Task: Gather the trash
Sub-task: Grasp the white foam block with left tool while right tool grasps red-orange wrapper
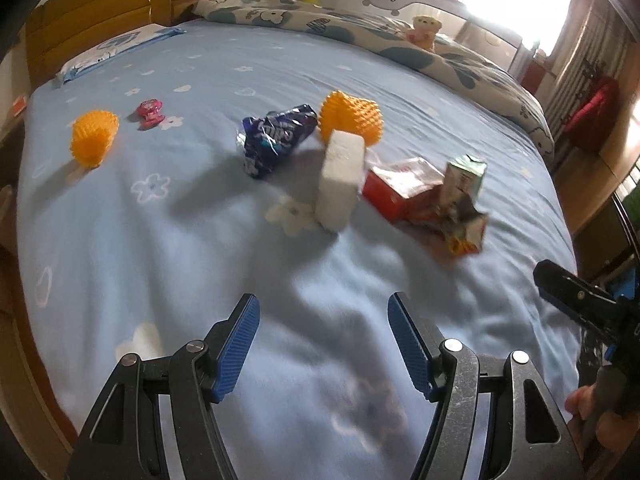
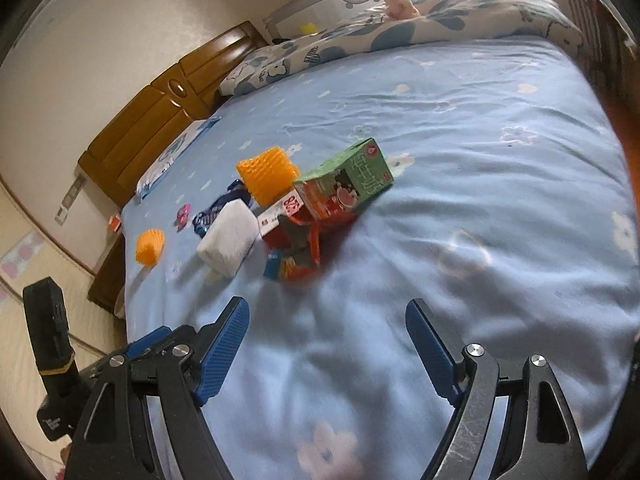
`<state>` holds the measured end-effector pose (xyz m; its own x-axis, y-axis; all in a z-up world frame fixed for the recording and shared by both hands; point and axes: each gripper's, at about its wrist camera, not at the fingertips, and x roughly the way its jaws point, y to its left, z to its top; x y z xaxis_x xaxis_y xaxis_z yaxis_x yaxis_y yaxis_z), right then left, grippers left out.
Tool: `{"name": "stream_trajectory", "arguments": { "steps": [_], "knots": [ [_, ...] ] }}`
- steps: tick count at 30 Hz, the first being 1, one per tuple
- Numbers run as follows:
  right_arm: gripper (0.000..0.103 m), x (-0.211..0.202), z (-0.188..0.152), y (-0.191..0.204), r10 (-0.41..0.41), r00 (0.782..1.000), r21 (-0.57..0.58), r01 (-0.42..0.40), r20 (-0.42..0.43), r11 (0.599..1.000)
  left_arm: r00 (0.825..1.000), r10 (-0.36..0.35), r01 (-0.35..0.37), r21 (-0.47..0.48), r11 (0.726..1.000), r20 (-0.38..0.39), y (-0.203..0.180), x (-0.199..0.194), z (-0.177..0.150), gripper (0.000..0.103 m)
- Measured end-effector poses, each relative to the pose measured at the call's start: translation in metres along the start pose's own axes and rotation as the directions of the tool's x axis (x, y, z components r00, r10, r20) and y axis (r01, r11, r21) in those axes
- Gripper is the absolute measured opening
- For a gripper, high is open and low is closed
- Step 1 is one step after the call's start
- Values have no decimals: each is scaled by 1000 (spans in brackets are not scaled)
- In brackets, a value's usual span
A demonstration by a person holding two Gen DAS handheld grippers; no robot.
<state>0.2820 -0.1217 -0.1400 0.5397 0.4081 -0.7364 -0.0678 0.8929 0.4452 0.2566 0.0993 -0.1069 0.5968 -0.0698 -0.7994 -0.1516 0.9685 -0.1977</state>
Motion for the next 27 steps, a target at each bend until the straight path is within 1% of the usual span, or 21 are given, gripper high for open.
{"name": "stream_trajectory", "arguments": {
  "steps": [5,8,9,11,13,14,15,16,17,18,19,21,27],
  "knots": [
    [81,24,8,6,-30,999,-12,30,-17,999,1000,-20,21,-28,999,11,8,23,18,66],
    [80,36,14,6,-19,1000,0,19,-24,1000,1000,-19,19,-24,1000,12,7,38,29,66],
    [78,39,17,6,-18,1000,3,18,-25,1000,1000,-13,14,-21,1000,12,7,43,32,66],
    [69,47,22,7,-33,999,0,33,-24,999,1000,-7,7,-18,1000,7,6,54,38,66],
    [51,56,26,7,-38,999,3,38,-36,999,1000,3,-3,-15,1000,5,6,66,44,66],
    [47,60,28,6,-34,998,10,34,-46,999,1000,11,-11,-12,1000,6,6,74,48,66],
    [38,64,29,4,-29,998,18,30,-53,999,1000,14,-14,-9,1000,4,5,77,50,65],
    [24,68,29,3,-27,998,24,28,-58,999,1000,16,-16,-5,1000,3,5,82,52,60],
    [16,71,30,3,-23,998,26,24,-64,999,1000,12,-12,0,1000,9,4,84,54,52],
    [6,72,30,3,-15,998,26,17,-65,1000,1000,-2,2,7,1000,9,3,87,55,30],
    [6,70,29,3,-10,998,22,11,-59,1000,1000,-25,25,13,1000,0,2,89,56,24],
    [4,63,27,5,-2,999,7,2,-41,1000,1000,-11,10,32,999,22,-1,85,53,23],
    [2,30,15,0,24,1000,5,-24,-9,1000,998,-37,35,50,998,47,-9,62,32,21]
  ]
}}
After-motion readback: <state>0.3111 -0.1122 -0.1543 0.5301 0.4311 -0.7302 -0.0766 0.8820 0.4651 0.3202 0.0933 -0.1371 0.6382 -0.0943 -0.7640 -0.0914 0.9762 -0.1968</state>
